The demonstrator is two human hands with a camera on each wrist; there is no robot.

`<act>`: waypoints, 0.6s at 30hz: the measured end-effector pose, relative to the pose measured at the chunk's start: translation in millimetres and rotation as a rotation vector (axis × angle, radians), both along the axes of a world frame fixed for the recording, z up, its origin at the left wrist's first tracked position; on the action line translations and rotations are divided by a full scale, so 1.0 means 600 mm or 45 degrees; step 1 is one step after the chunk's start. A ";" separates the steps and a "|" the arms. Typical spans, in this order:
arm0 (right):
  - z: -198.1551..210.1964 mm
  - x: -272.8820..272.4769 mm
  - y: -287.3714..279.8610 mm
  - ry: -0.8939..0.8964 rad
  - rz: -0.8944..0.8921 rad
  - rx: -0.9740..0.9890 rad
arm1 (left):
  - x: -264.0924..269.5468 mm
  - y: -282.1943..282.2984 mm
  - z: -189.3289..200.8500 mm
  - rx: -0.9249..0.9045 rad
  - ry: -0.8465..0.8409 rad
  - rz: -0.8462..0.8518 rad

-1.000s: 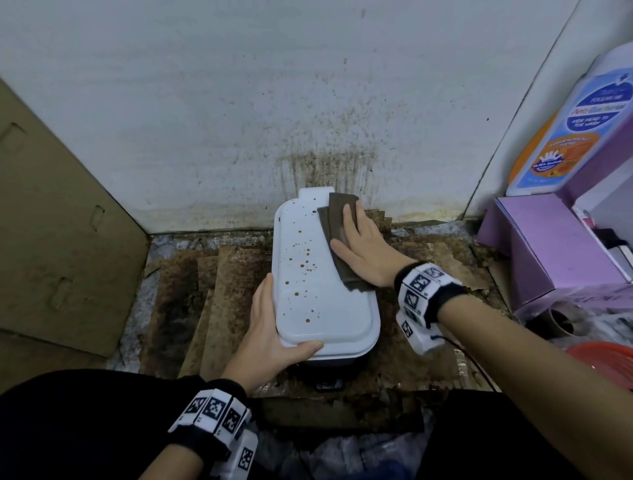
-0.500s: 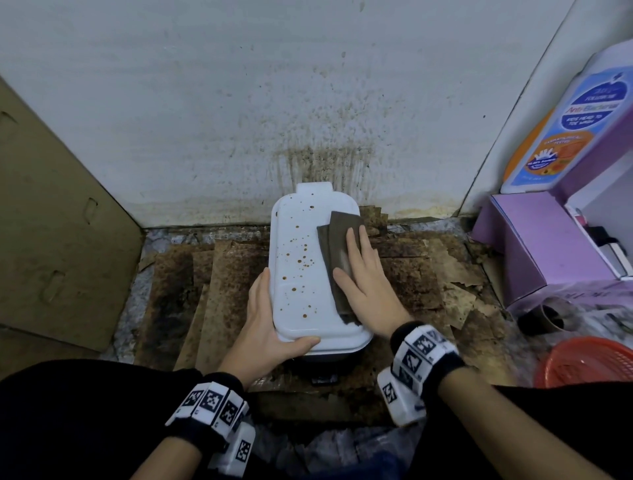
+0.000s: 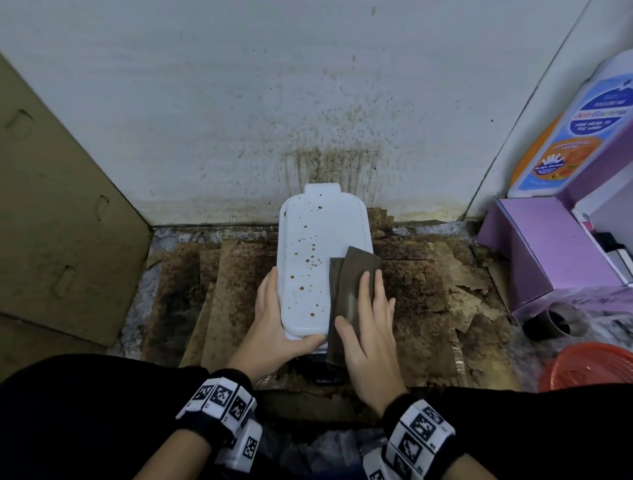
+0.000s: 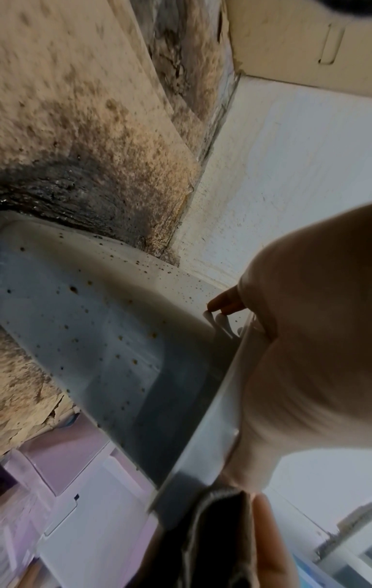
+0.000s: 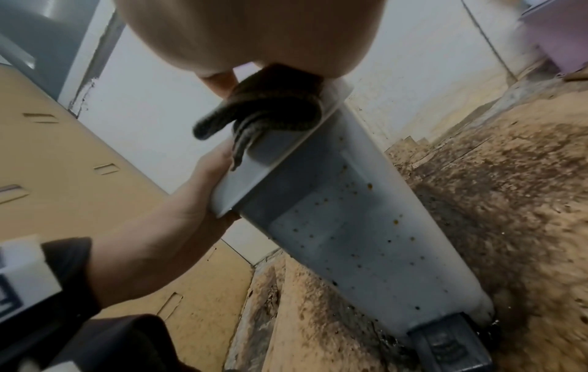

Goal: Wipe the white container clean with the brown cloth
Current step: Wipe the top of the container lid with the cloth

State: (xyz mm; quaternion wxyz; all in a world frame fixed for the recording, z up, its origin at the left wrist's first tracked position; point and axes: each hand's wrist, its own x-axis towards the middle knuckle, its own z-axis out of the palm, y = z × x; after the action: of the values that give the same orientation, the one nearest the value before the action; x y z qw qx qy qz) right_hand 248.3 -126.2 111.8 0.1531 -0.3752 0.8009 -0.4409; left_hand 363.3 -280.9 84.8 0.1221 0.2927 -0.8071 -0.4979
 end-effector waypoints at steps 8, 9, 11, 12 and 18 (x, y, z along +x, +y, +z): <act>0.017 -0.068 -0.036 0.220 0.149 0.272 | 0.000 -0.005 -0.007 0.014 -0.005 -0.004; 0.021 -0.085 -0.045 0.219 0.184 0.307 | 0.000 -0.005 -0.007 0.014 -0.007 -0.005; 0.030 -0.115 -0.067 0.196 0.236 0.372 | -0.001 -0.005 -0.007 0.013 -0.002 -0.009; 0.036 -0.128 -0.080 0.178 0.254 0.399 | -0.001 -0.006 -0.006 0.013 -0.003 -0.011; 0.056 -0.160 -0.112 0.027 0.287 0.401 | 0.001 -0.007 -0.005 0.014 -0.015 -0.016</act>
State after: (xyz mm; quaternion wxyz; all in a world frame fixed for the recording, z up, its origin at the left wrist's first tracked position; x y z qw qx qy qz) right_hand 152.5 -193.5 145.4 0.2498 -0.4384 0.8145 -0.2864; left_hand 363.8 -285.3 82.0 0.1128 0.2913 -0.8069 -0.5014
